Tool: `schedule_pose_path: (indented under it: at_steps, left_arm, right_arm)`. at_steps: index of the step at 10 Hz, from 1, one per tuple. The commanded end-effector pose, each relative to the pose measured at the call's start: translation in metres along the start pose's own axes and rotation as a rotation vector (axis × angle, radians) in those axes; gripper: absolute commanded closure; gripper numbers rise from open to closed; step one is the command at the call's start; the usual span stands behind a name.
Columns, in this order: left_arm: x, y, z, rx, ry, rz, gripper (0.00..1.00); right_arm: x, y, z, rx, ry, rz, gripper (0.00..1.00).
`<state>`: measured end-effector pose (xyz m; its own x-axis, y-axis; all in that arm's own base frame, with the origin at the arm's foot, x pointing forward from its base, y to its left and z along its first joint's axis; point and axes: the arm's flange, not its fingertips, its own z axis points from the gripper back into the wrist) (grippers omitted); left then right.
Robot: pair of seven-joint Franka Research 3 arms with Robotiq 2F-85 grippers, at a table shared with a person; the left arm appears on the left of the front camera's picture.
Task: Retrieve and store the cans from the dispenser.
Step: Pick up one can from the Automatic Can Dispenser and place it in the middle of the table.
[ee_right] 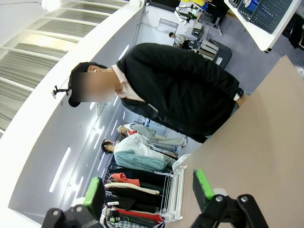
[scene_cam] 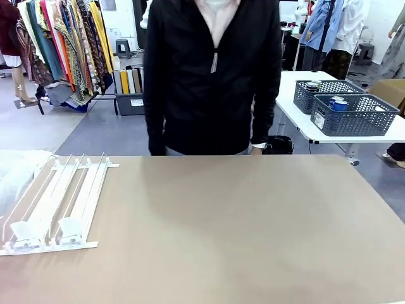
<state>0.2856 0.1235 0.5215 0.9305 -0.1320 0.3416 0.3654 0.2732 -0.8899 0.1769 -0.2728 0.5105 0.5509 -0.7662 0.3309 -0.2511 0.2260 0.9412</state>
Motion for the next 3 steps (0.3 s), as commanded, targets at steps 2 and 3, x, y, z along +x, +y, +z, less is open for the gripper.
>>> schedule_pose_path:
  at_steps: [2,3]
  left_arm:
    - [-0.0027,0.0002,0.0002,-0.002,0.009,-0.016,0.0]
    - [-0.0027,0.0002,0.0002,-0.002,0.009,-0.016,0.0]
  right_arm:
    - [0.0035,0.0011,-0.0035,0.025,-0.018,0.027,0.0]
    - [0.0035,0.0011,-0.0035,0.025,-0.018,0.027,0.0]
